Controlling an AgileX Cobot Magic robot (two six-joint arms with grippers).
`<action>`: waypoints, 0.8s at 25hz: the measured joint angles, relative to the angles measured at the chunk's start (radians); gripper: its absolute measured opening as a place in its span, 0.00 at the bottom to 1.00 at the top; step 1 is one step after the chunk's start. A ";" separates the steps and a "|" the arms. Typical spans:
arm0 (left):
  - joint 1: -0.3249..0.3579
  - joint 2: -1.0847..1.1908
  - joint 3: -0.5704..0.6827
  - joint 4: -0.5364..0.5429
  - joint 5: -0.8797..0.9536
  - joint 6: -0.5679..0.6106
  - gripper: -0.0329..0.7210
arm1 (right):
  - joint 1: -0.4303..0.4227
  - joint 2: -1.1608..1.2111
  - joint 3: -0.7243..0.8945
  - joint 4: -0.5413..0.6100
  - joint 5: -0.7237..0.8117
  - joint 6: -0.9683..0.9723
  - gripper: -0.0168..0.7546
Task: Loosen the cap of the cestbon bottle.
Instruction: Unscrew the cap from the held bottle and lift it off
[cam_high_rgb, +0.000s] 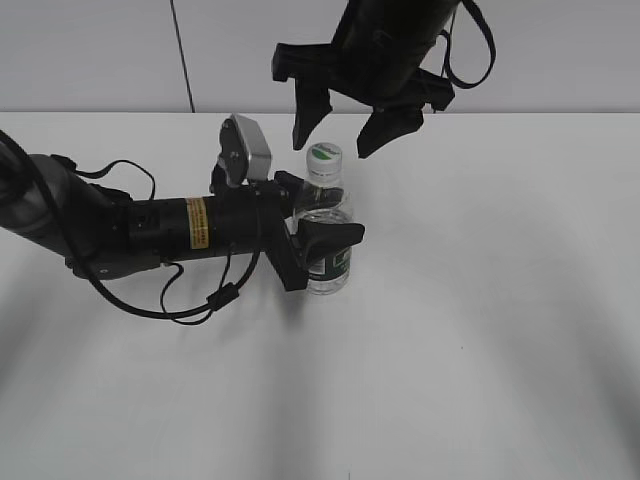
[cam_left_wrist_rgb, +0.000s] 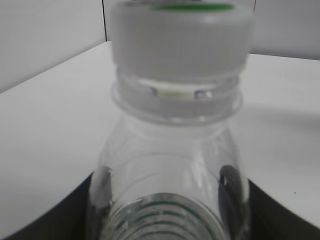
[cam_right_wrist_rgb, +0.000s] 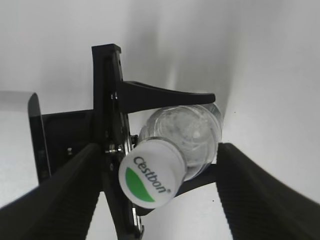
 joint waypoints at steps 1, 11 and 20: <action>0.000 0.000 0.000 0.000 0.000 0.000 0.57 | 0.001 0.000 0.000 0.000 0.000 0.000 0.73; 0.000 0.000 0.000 0.001 0.001 0.000 0.57 | 0.013 0.014 -0.001 -0.001 0.009 0.001 0.68; 0.000 0.000 0.000 0.001 0.001 0.000 0.57 | 0.014 0.018 -0.001 -0.004 0.028 0.001 0.54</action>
